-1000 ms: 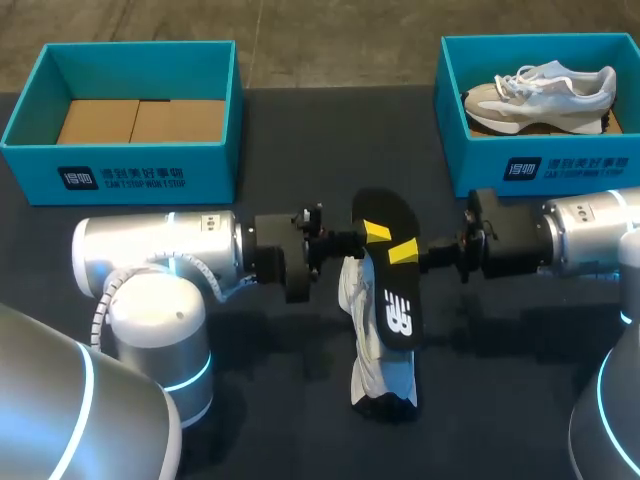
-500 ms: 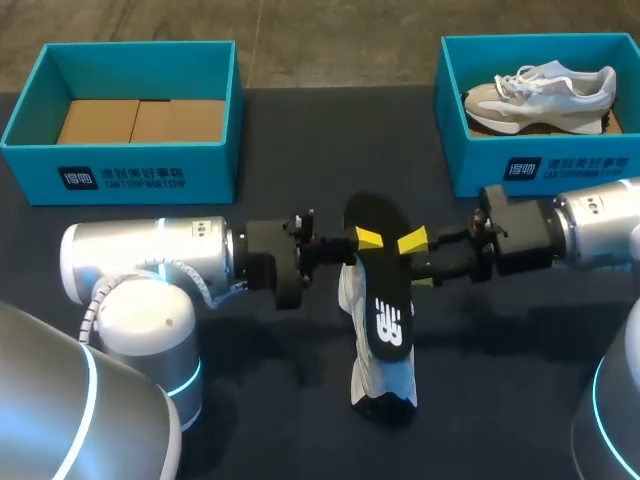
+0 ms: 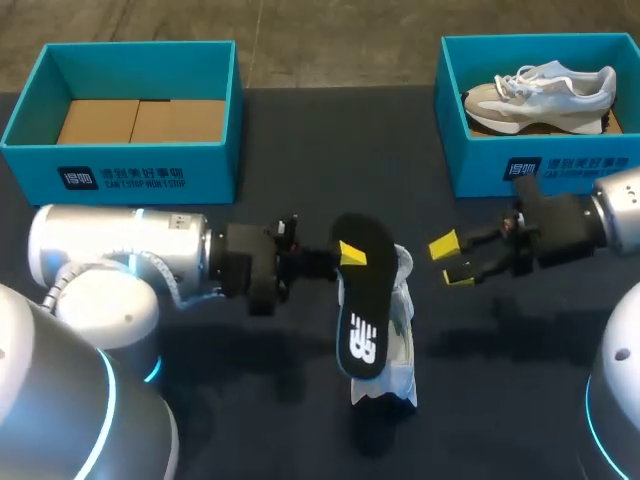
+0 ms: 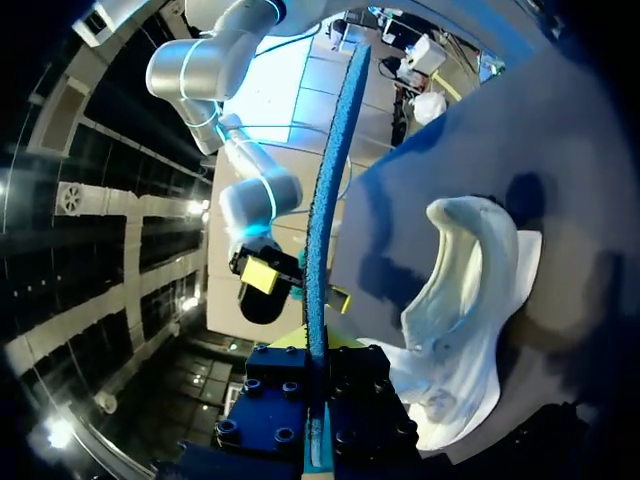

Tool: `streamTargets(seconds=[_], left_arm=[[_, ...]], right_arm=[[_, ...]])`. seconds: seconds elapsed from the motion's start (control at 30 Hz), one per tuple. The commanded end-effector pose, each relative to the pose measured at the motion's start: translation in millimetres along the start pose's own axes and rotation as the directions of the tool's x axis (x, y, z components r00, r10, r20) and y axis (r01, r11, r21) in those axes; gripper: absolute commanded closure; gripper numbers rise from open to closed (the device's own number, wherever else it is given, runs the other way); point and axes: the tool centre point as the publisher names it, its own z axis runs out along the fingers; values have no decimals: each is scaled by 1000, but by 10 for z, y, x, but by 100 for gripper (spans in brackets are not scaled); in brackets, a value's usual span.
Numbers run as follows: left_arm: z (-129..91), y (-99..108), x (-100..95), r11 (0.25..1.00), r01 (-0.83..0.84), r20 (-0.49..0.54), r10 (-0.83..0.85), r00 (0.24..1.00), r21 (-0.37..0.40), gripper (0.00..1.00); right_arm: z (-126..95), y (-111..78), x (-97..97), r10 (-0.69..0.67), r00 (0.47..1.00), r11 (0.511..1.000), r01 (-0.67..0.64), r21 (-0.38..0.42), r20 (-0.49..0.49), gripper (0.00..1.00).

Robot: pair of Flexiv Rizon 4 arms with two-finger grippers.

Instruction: Take the shoe out of the shoebox, open the shoe tongue, remove and reinsert the insole, then place the shoe into the shoebox

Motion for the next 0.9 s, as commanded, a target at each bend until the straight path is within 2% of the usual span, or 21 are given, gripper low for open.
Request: streamTargets(seconds=[0.03,0.2,0.4,0.67,0.8,0.9], left_arm=[[-189,-119,-39,1000,28,-51,-28,998,10,100],[-219,-218,-25,998,65,-68,-64,996,13,100],[-276,-344,-45,998,31,-103,-37,994,-62,100],[-276,-344,-45,998,31,-103,-37,994,-62,100],[-260,-374,-8,997,55,-124,-61,990,-53,100],[-290,-384,26,993,108,-137,-113,984,-44,100]], right_arm=[[-188,-102,70,-46,998,999,46,8,52,0],[-256,-140,35,-79,989,996,75,38,123,0],[-256,-140,35,-79,989,996,75,38,123,0],[-256,-140,35,-79,989,996,75,38,123,0],[-354,-189,94,-264,940,965,259,50,217,0],[-423,-253,81,-380,891,925,364,108,250,0]])
